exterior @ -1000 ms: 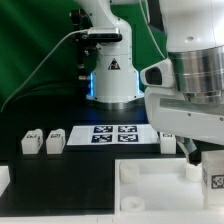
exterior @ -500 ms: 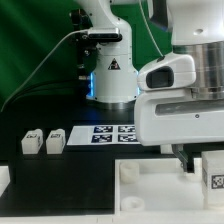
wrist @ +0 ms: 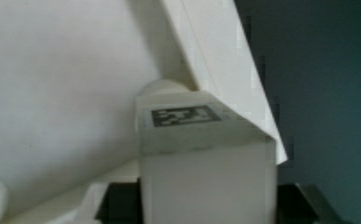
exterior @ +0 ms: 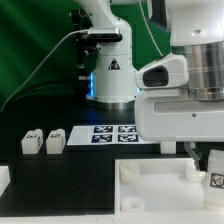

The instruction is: Assemble one leg

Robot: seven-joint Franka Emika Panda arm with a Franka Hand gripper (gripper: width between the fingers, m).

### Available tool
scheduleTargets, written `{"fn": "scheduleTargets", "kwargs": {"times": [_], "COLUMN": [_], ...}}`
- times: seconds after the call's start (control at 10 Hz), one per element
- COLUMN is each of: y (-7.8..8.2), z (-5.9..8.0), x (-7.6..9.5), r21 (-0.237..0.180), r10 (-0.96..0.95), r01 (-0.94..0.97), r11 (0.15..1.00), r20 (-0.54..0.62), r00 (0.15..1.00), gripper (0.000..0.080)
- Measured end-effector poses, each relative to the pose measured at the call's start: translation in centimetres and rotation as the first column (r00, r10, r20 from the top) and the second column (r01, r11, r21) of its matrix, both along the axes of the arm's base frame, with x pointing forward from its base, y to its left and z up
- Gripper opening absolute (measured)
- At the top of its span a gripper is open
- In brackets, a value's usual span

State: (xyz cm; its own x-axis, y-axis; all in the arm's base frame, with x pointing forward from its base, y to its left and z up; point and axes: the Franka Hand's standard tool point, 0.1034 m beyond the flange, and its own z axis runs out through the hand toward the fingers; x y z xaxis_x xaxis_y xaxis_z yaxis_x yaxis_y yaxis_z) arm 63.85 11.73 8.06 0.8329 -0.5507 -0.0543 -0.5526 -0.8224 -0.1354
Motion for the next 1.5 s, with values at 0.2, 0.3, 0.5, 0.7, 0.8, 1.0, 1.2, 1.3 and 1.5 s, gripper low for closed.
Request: {"fn": "scheduleTargets", "kwargs": {"times": [0.2,0.3,0.5,0.7,0.8,1.0,1.2,1.3,1.5], "y": [-0.3,-0.4,-1.0,-0.9,-0.8,-0.6,0.5,0.9,0.6], "z": [-0.1,-0.1,-0.4,-0.5,-0.5,-0.5,0.1,0.1,0.0], "x": [0.0,0.0,-0.4,-0.5,-0.6,-0.7,-0.7,-0.9,-0.8], "r21": [0.015,0.024,0.059,0.066,0.065,0.067,0.058,0.061,0.068], "r10": [-0.338,-0.45,-0.724,-0.835,-0.832,-0.786,-0.586,-0.48,-0.288], "r01": [0.339,0.453,0.734,0.855,0.852,0.803,0.595,0.486,0.291], "r11": [0.941,0.891,0.676,0.515,0.52,0.592,0.802,0.872,0.954], "r20": [-0.055,-0.079,-0.129,-0.186,-0.186,-0.172,-0.122,-0.093,-0.049], "r00": [0.94,0.889,0.678,0.517,0.523,0.594,0.801,0.872,0.956], "gripper": [0.0308,0.0308,0.0308,0.0309,0.0309,0.0492,0.0597,0.0639,0.0646]}}
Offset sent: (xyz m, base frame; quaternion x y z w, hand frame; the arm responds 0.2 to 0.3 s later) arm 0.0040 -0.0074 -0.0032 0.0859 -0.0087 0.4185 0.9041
